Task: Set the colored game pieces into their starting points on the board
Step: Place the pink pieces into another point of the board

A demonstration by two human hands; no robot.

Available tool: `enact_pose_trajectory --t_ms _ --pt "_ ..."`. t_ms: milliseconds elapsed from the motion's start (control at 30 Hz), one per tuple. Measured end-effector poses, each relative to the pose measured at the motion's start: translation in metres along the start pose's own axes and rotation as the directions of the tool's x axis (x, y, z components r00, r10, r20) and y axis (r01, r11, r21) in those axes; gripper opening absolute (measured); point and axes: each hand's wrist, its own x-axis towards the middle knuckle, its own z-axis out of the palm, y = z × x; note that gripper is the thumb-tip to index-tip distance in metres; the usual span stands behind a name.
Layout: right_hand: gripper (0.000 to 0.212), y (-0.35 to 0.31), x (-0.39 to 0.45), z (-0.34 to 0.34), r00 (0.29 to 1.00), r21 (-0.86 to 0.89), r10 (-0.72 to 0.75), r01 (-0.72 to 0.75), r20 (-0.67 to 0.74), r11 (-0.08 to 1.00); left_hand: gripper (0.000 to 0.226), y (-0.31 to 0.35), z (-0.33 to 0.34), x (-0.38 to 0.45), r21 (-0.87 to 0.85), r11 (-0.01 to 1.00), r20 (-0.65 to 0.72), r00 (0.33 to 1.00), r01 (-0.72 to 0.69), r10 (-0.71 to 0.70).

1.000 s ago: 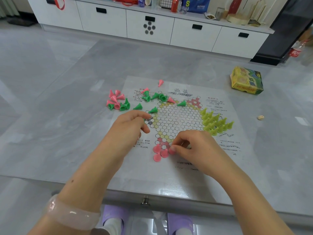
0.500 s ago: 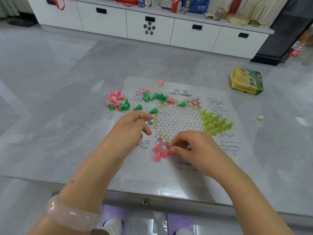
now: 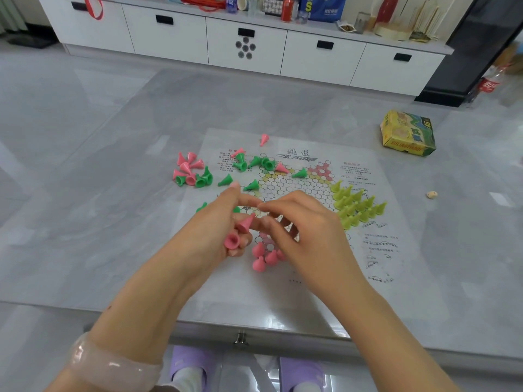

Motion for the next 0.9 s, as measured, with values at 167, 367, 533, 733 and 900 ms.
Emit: enact_pose_trajectory --t_ms 167,367,533,733,900 --pt "0.013 -0.004 0.003 -0.005 0.979 0.167 0.186 -0.199 0.087 0.966 0.045 0.001 0.000 0.003 -0.015 1.000 0.037 0.999 -0.016 0.017" --pt "0.014 -0.011 0.002 -0.003 0.960 0.347 0.253 -0.279 0.119 0.895 0.045 -0.003 0.000 0.002 0.017 0.998 0.126 0.991 -0.055 0.052" --pt "0.011 -0.012 0.003 0.003 0.947 0.323 0.301 -0.321 0.112 0.890 0.045 -0.006 0.002 0.004 0.097 0.993 0.134 0.990 -0.065 0.052" --pt "0.008 -0.017 0.005 -0.008 0.913 0.498 0.356 -0.406 0.198 0.766 0.034 -0.002 0.001 0.002 0.088 0.995 0.058 0.998 -0.045 0.040" --pt "0.009 0.009 0.010 -0.023 0.904 0.400 0.411 -0.422 0.117 0.814 0.015 -0.002 -0.011 0.006 0.157 0.984 -0.254 0.960 -0.079 0.117"
